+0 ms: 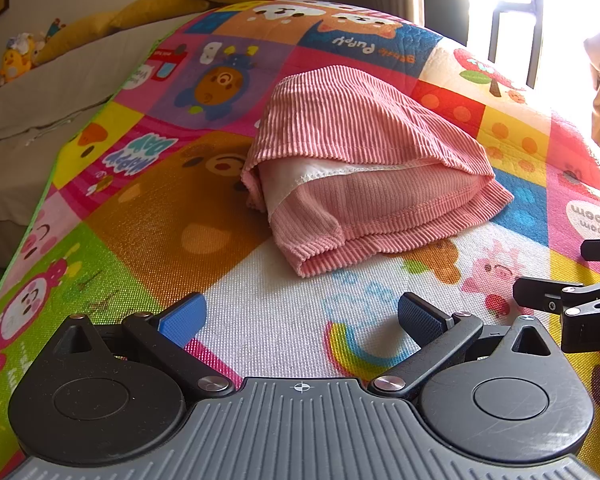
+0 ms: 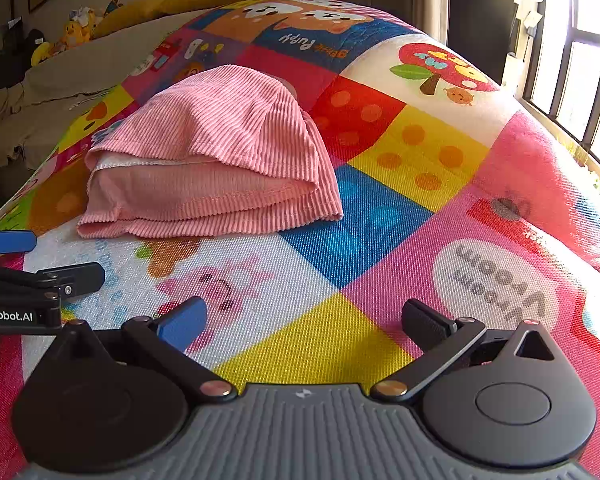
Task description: Fold clothes
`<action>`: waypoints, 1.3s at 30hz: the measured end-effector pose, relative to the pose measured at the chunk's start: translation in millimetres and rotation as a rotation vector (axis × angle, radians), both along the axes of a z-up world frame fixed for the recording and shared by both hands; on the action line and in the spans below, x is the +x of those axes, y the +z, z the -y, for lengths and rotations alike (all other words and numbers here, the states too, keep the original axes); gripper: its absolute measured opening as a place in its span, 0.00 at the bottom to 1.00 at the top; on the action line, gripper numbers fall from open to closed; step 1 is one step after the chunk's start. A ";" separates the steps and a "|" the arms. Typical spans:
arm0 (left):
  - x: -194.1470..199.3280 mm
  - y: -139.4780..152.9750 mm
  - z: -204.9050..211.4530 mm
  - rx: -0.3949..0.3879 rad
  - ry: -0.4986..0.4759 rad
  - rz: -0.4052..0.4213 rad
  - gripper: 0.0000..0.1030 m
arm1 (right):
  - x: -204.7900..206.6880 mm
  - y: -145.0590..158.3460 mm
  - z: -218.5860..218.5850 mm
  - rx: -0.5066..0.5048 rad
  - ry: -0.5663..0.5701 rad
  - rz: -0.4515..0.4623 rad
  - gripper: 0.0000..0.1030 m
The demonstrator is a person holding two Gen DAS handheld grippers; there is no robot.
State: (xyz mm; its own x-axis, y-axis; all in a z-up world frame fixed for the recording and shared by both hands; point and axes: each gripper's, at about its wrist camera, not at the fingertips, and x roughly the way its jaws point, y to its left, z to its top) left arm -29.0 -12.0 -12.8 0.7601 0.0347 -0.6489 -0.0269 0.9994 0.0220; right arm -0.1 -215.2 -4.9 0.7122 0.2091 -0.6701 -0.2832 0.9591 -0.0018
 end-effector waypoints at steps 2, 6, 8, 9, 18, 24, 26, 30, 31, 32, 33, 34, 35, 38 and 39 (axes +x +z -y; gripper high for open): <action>0.0 0.0 -0.1 -0.001 0.000 0.000 1.00 | 0.3 0.0 -0.1 0.000 0.000 0.000 1.00; 0.3 0.0 0.3 0.002 0.003 0.000 1.00 | 1.6 0.2 -1.3 0.003 -0.002 -0.002 1.00; 0.5 0.0 -0.6 0.001 0.002 0.000 1.00 | 1.6 0.1 -1.0 0.003 -0.001 -0.002 1.00; 0.6 0.0 -0.8 -0.001 0.002 -0.001 1.00 | 1.3 0.0 0.6 0.004 0.000 -0.002 1.00; 1.4 1.1 -4.0 -0.017 -0.016 -0.013 1.00 | 1.2 -0.6 3.2 0.008 0.002 -0.002 1.00; 0.7 0.6 -4.3 -0.017 -0.019 -0.009 1.00 | 0.7 -0.7 4.4 0.008 0.005 -0.002 1.00; 0.1 0.3 -5.2 -0.023 -0.020 -0.004 1.00 | 0.4 -0.8 4.2 0.009 0.005 -0.001 1.00; -1.4 0.2 -8.3 -0.048 -0.020 0.010 1.00 | 0.3 -1.0 4.4 0.010 0.006 -0.001 1.00; -1.9 0.4 -9.6 -0.057 -0.020 0.013 1.00 | 0.2 -1.1 4.5 0.009 0.006 0.000 1.00; -2.4 0.7 -10.9 -0.067 -0.019 0.017 1.00 | 0.2 -1.2 4.7 0.010 0.006 0.000 1.00; -2.7 0.8 -12.0 -0.075 -0.019 0.020 1.00 | 0.3 -1.2 4.9 0.010 0.006 0.000 1.00; -3.2 0.9 -13.3 -0.084 -0.018 0.023 1.00 | 0.3 -1.2 5.1 0.010 0.006 0.000 1.00; -3.2 1.0 -13.6 -0.087 -0.018 0.024 1.00 | 0.3 -1.2 5.3 0.010 0.006 0.000 1.00; -3.0 1.1 -12.7 -0.082 -0.018 0.023 1.00 | 0.7 -1.2 5.3 0.011 0.006 -0.001 1.00; -2.8 1.1 -12.1 -0.078 -0.018 0.021 1.00 | 0.6 -1.3 5.0 0.011 0.006 -0.001 1.00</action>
